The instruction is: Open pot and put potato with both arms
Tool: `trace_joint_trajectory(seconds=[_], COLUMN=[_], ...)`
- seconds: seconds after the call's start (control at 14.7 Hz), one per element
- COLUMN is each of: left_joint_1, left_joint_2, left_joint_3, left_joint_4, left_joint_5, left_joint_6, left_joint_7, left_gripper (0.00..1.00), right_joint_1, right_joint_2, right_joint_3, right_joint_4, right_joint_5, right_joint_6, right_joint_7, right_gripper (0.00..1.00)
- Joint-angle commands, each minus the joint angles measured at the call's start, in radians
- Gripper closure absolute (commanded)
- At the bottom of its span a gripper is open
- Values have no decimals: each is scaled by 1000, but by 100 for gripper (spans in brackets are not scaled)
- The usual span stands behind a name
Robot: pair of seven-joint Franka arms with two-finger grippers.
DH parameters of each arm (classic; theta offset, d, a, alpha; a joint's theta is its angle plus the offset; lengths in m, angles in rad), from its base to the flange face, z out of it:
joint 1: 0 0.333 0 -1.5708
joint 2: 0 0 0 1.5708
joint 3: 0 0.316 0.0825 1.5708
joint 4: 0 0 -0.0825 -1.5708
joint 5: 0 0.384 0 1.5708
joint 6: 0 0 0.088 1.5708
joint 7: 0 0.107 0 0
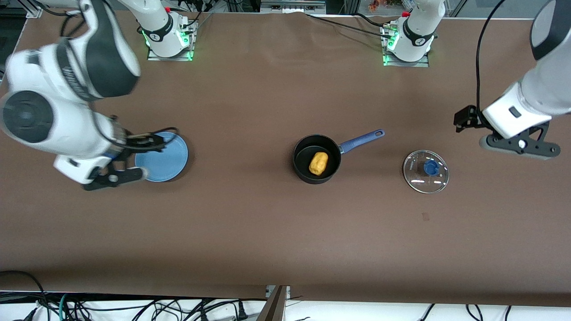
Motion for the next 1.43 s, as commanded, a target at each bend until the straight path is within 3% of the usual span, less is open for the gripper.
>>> trace_joint_trajectory(seconds=[0.0, 0.2, 0.41, 0.61, 0.82, 1.02, 1.36], left_joint_1=[-105, -285, -432, -567, -609, -604, -601], left_joint_2=[-94, -125, -172, -234, -257, -246, -237], left_joint_3=[112, 367, 539, 693, 747, 753, 750], left_joint_4=[-33, -57, -125, -235, -290, -271, -260], left_joint_5=[-19, -146, -156, -180, -182, -182, -182], left_joint_6=[-23, -44, -31, 53, 131, 145, 145], left_joint_7=[13, 18, 16, 12, 1, -2, -8], left_gripper=[0, 0, 0, 0, 0, 0, 0], right_joint_1=[-40, -80, -111, -132, -138, -140, -144], right_joint_2=[-85, -200, -329, -406, -441, -475, -475], right_joint_3=[-10, -17, -17, -17, -19, -19, -37], right_joint_4=[-19, -132, -301, -317, -349, -407, -409], right_joint_5=[-10, -8, -5, -1, 2, 42, 84], right_joint_6=[-63, -52, 20, 37, 35, 2, -12], right_joint_7=[-13, -2, -28, -23, -23, -25, -23], right_gripper=[0, 0, 0, 0, 0, 0, 0])
